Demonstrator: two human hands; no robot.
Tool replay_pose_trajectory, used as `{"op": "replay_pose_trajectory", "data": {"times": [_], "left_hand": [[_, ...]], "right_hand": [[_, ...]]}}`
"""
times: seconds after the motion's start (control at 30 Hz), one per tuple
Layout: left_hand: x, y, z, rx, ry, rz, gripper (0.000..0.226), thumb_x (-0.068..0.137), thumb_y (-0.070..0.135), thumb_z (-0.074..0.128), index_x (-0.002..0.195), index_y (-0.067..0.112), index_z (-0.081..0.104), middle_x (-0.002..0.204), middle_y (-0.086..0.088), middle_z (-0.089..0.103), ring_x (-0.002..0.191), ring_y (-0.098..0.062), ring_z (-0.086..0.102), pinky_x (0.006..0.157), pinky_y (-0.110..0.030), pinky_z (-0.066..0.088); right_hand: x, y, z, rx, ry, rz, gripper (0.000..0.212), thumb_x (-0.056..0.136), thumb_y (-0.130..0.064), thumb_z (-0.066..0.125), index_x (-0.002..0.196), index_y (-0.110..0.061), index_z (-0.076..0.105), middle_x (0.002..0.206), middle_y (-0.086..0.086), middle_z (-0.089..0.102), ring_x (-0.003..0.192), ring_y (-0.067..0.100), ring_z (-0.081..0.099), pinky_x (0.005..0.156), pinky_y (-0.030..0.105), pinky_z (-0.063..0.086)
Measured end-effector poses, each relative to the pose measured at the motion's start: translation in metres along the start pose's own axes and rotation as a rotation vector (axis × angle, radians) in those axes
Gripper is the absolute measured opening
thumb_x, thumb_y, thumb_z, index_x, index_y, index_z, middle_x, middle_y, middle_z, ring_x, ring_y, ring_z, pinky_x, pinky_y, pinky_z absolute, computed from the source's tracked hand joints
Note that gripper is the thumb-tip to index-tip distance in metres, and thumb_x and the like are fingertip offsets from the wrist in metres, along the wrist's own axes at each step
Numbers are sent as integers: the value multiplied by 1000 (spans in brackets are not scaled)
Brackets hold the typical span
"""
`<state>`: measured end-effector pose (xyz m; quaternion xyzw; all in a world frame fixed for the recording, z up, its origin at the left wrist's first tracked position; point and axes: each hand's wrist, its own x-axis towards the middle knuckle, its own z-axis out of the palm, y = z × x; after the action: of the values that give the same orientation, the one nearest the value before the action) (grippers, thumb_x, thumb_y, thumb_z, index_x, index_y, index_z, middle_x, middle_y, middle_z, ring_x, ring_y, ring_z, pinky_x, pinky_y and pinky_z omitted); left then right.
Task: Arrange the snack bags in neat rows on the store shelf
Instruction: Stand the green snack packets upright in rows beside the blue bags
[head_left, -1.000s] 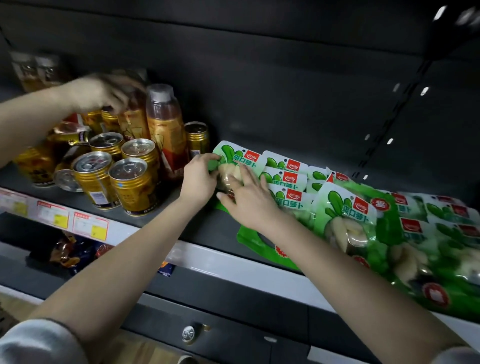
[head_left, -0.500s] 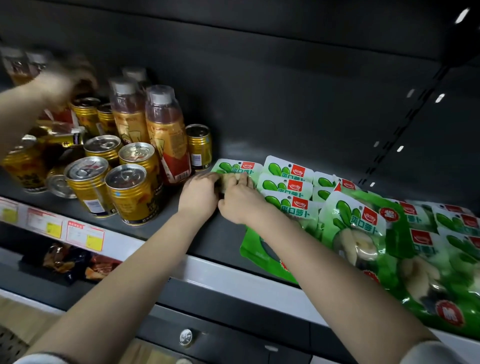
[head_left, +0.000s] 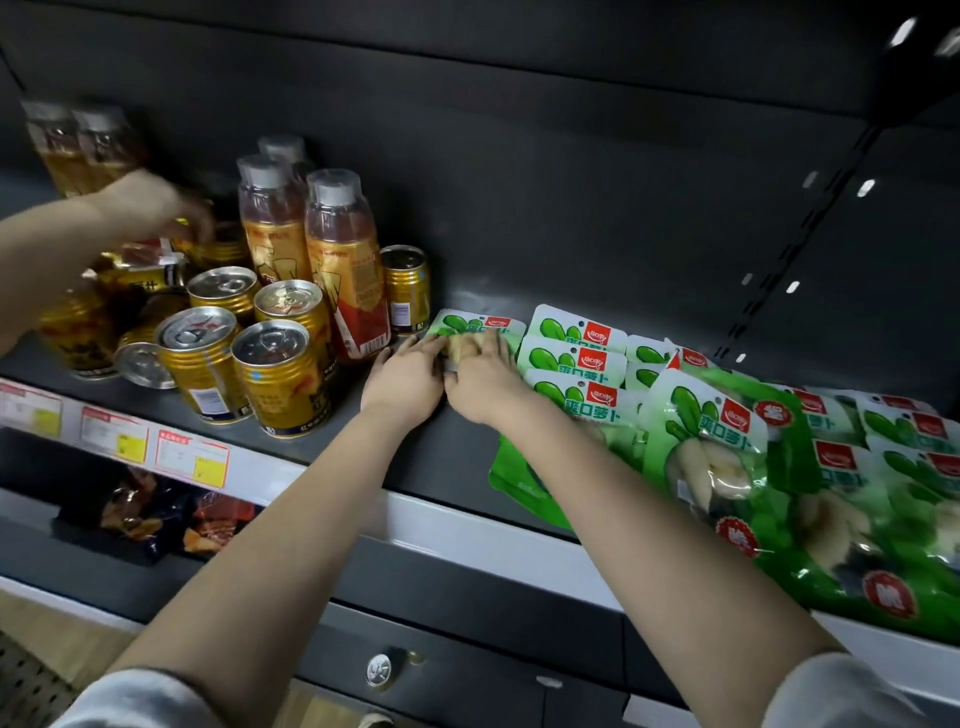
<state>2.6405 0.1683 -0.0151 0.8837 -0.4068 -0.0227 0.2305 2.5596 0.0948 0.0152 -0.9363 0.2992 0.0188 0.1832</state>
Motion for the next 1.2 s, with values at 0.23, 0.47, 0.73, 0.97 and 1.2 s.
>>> {"op": "replay_pose_trajectory", "data": {"times": [0.23,0.47,0.73,0.97,1.2], "left_hand": [[-19,28,-26,-225,262,-27,43,89,15,49,131,26,53,120,-17,63,109,-37,57,90,-39,46],[-14,139,-12,-346,119,396,49,90,23,51,138,20,44,145,-7,43,133,-21,41,111,-30,31],[-33,189,33,-245,-236,395,70,85,31,64,142,21,25,110,-13,62,102,-30,58,78,-30,45],[-37,183,37,-508,-159,326,54,88,14,62,135,25,38,88,0,59,78,-14,53,66,-19,34],[-33,165,13,-739,-85,225,40,82,32,69,119,23,55,102,8,63,90,-8,61,84,-21,47]], "right_hand": [[-50,44,-66,-14,386,-131,58,98,-28,39,151,-12,18,159,8,7,147,25,1,117,46,1],[-103,137,-85,-36,415,167,53,101,-32,33,150,-20,20,160,-1,1,146,29,-4,113,61,3],[-152,194,-69,-12,242,312,71,96,-43,41,152,-20,5,159,5,7,146,30,1,115,59,3],[-154,194,-67,67,400,266,60,91,-33,58,144,-14,35,135,8,41,111,21,49,102,32,41],[-142,180,-82,227,694,100,20,94,-15,56,110,-7,66,105,3,58,84,7,49,66,4,33]]}}
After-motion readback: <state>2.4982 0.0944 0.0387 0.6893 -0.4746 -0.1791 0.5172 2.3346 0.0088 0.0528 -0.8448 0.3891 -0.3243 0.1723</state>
